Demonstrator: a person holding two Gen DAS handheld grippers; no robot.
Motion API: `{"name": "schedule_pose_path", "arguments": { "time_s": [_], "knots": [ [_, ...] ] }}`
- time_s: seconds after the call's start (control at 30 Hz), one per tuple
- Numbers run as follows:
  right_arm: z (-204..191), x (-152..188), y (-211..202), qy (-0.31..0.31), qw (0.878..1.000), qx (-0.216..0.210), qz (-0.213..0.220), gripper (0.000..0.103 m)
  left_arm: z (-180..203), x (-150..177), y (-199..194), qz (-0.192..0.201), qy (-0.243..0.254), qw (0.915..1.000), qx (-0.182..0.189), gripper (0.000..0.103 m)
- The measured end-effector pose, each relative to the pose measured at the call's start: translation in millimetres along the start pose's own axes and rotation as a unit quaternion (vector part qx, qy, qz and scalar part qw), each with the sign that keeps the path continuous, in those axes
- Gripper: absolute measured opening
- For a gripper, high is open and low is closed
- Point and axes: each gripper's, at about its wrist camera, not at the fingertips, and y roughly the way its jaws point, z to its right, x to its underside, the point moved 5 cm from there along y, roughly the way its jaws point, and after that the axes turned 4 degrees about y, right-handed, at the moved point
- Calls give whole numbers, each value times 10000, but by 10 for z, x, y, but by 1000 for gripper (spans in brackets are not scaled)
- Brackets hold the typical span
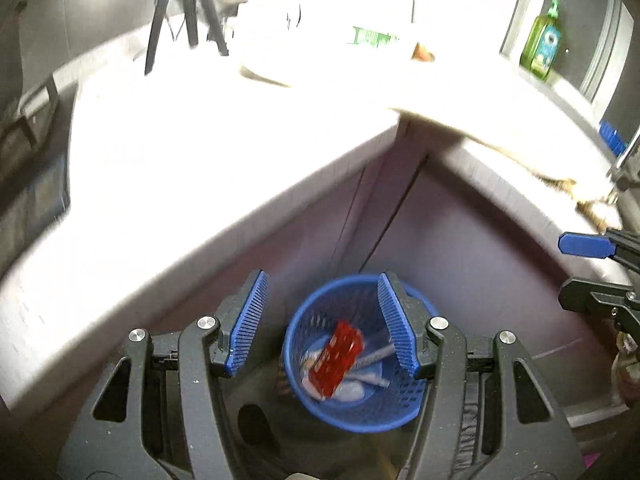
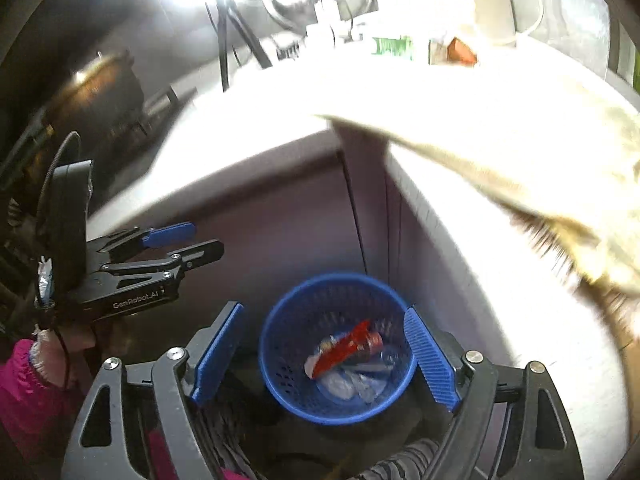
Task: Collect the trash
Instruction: 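Raise both tools back over the cloth toward the toothpaste tube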
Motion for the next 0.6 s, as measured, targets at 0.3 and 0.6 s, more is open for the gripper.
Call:
{"name": "schedule_pose_path", "arguments": {
  "time_s": [0.3, 0.6],
  "knots": [
    [162, -551, -536, 112, 9979, -6, 640, 89, 9, -804, -262, 567, -148, 9980, 228, 68],
    [561, -1201, -709, 417, 9941, 203, 985, 92, 70, -1609, -109, 665, -551, 9944, 607, 68]
  ]
}}
